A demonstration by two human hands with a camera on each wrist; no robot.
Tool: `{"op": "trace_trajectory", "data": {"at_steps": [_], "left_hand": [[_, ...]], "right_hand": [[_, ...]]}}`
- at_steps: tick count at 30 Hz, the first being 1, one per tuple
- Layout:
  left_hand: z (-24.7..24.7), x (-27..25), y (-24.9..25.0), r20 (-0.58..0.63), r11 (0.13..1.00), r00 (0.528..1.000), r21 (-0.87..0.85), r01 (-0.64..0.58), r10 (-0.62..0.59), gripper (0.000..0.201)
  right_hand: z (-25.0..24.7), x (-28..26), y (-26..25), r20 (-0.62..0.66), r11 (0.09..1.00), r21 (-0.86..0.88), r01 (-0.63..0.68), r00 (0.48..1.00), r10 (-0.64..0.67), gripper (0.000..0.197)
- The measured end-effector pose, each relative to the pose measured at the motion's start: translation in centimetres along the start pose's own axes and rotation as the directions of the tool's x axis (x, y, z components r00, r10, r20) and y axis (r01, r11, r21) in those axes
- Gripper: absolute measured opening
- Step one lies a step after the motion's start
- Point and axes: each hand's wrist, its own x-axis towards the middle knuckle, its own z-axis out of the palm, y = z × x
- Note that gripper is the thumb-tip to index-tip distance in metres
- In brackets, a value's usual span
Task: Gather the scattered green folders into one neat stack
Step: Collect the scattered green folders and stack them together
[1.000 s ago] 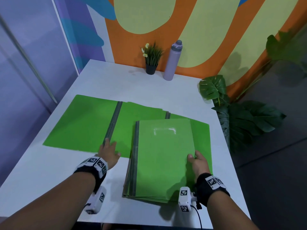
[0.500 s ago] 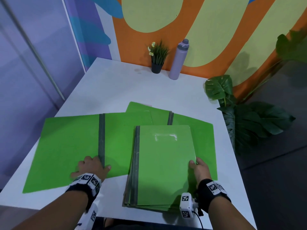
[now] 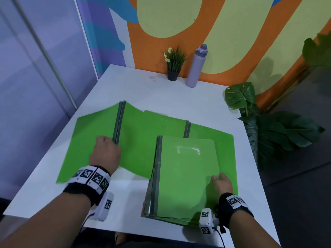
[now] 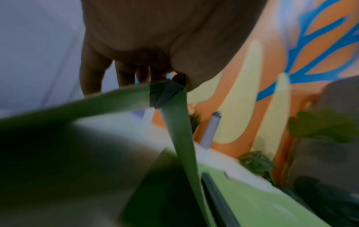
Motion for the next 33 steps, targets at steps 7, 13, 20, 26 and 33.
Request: {"op": "trace_trajectory", "data": {"at_steps": [7, 13, 20, 26, 33], "left_hand": [[-10.4, -0.1, 3.9, -0.352, 0.926, 0.923, -0.274, -0.259, 0.154, 0.016], [-7.1, 1.0, 0.6, -0.126, 0.747, 0.989, -0.651, -0.138, 0.073, 0.049], [6.4, -1.6, -5.1, 0.484, 0.835, 0.874, -0.501, 0.227, 0.053, 0.034], [7.6, -2.8, -4.9, 0.524, 0.916, 0.852, -0.342, 0.21, 0.001, 0.05], [5.2, -0.9, -5.5, 0.465, 0.67, 0.881, -0.626, 0.399, -0.09, 0.036]], "right_hand": [[-1.0, -0.2, -1.3, 0.01, 0.999, -0.04, 0.025, 1.0, -0.025, 0.054], [0.9, -1.5, -2.4, 0.122, 0.999, -0.014, 0.04, 0.992, -0.038, 0.051], [3.7, -3.0, -2.5, 0.294, 0.997, 0.066, -0.041, 0.956, 0.02, 0.06], [5.3, -3.0, -3.3, 0.258, 0.995, 0.065, 0.069, 0.962, -0.084, 0.057], [7.4, -4.5, -6.5, 0.381, 0.966, 0.132, 0.222, 0.888, -0.256, 0.053]]}}
